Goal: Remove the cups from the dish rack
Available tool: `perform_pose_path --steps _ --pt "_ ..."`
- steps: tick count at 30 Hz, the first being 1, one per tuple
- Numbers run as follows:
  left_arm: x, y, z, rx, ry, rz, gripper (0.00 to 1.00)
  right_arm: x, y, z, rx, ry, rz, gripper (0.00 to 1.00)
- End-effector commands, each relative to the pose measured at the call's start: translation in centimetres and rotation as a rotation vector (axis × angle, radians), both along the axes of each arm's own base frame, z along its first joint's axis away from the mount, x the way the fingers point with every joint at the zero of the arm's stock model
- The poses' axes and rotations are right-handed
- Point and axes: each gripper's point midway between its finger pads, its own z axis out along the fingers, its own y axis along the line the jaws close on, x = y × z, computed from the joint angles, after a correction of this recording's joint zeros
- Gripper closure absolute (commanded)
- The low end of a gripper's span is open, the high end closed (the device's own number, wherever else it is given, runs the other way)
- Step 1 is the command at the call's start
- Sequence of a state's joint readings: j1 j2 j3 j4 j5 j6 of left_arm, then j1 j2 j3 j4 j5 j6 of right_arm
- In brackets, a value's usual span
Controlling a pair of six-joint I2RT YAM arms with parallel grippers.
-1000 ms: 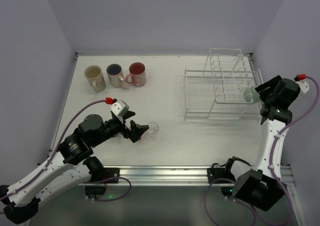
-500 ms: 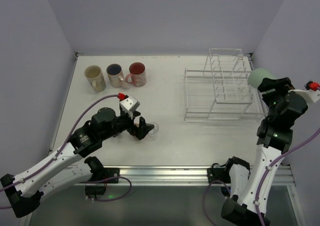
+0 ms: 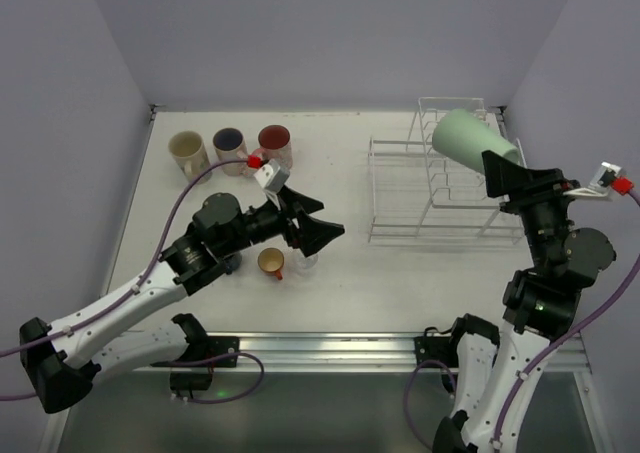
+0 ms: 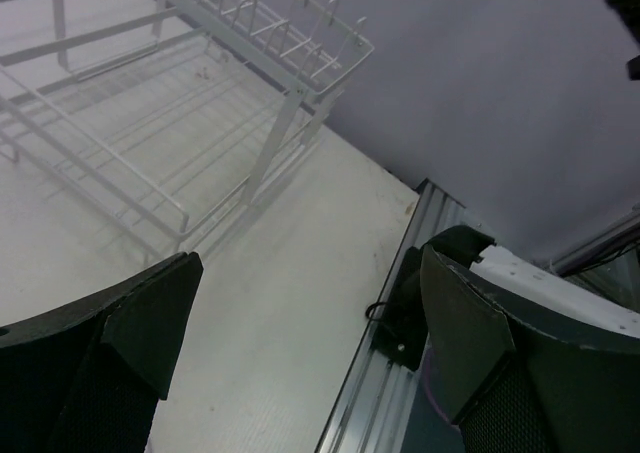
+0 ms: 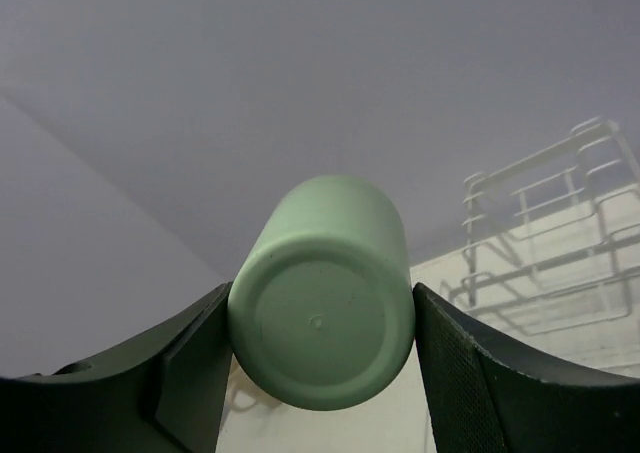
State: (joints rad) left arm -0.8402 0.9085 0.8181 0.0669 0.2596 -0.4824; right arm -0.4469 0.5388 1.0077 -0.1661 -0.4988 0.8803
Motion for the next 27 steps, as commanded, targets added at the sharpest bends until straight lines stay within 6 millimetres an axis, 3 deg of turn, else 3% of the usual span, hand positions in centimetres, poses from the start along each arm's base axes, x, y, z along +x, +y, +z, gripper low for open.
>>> perform_pose_path --steps 1,4,10,15,20,21,22,24,25,26,27 --pt "-0.5 -1.9 7.0 -0.224 -0.083 -0.095 0.02 -1.2 5.0 -1.2 0.071 0.009 0.324 0.77" --pt "0.0 -3.6 8.0 -0.272 -0.066 -0.134 0.02 -1.4 7.0 -2.1 0.079 0.014 0.448 0.77" --pt "2.6 -6.8 7.6 -0.295 -0.035 -0.146 0.03 -1.6 10.6 -3.9 0.088 0.036 0.658 0.77" --pt "4.4 -7.9 6.8 -0.278 -0.044 -0.107 0.03 -0.7 12.1 -6.8 0.116 0.095 0.739 0.77" --pt "4.7 -7.8 7.1 -0.296 -0.072 -0.094 0.15 -0.3 13.2 -9.0 0.132 0.136 0.783 0.77" --pt "4.7 -7.7 7.1 -0.296 -0.076 -0.089 0.20 0.1 13.3 -9.8 0.142 0.157 0.785 0.77" --pt "4.6 -7.7 7.2 -0.297 -0.084 -0.092 0.41 0.2 13.6 -10.0 0.144 0.157 0.794 0.77" --pt "4.9 -7.5 7.1 -0.289 -0.083 -0.072 0.68 0.4 14.2 -10.7 0.154 0.178 0.812 0.76" --pt "5.0 -7.1 7.5 -0.285 -0.095 -0.053 0.89 0.6 14.3 -10.9 0.155 0.184 0.811 0.73" --pt "5.2 -6.9 7.5 -0.274 -0.099 -0.034 0.96 0.7 14.4 -11.0 0.148 0.185 0.810 0.67" --pt "6.2 -6.5 6.4 -0.225 -0.075 0.027 1.00 0.7 14.7 -11.0 0.142 0.187 0.819 0.49"
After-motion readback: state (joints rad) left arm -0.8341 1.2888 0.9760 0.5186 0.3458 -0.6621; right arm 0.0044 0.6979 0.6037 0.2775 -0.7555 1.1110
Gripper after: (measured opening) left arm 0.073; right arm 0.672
